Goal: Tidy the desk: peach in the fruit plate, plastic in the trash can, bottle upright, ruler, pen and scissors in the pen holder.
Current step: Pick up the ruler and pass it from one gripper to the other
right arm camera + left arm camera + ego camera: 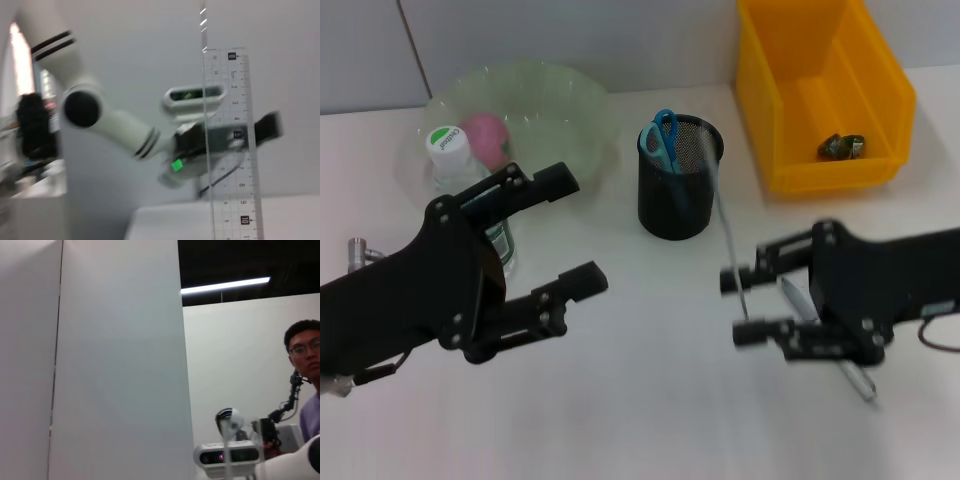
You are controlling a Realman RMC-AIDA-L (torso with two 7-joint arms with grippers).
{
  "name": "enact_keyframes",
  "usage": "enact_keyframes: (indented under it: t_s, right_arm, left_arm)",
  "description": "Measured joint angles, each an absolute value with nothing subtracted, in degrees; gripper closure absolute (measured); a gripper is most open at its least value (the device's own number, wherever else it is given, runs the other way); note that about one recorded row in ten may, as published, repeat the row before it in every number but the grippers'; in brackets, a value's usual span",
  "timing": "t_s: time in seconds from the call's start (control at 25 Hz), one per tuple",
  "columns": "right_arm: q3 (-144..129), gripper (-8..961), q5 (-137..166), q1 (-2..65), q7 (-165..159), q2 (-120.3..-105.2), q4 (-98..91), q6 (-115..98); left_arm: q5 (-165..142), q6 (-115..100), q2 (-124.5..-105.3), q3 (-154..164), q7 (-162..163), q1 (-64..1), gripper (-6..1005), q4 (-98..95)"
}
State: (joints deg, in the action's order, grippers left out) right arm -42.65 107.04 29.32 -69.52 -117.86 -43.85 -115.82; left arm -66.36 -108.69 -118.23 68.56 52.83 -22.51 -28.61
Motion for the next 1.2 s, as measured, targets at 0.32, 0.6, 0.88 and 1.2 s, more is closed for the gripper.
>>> enact_keyframes:
  t_s: [0.32, 0.6, 0.88, 1.2]
  right_arm:
    - [-40.39, 559, 103.90, 29.93, -61.91, -119.48, -35.76, -104.04]
    - [-40.70, 560, 97.11, 31.25, -52.11, -119.59, -26.75, -99.38]
    - [-41.15, 559, 95.59, 34.19, -43.91, -119.78, -19.58, -93.60]
    - [-41.03, 560, 93.08, 35.81, -38.63, -119.87, -14.76, -90.50]
  left_arm:
    - [-64.08, -106.55, -118.74, 63.45, 52.85, -22.59, 215, -25.05]
    - [-59.84, -102.94, -119.10, 63.92, 52.85, -23.48, 215, -22.46]
    - [-57.89, -101.29, -119.09, 64.63, 52.50, -25.09, 215, -20.07]
    - [-57.48, -100.73, -119.16, 66.45, 51.07, -25.32, 215, -20.00]
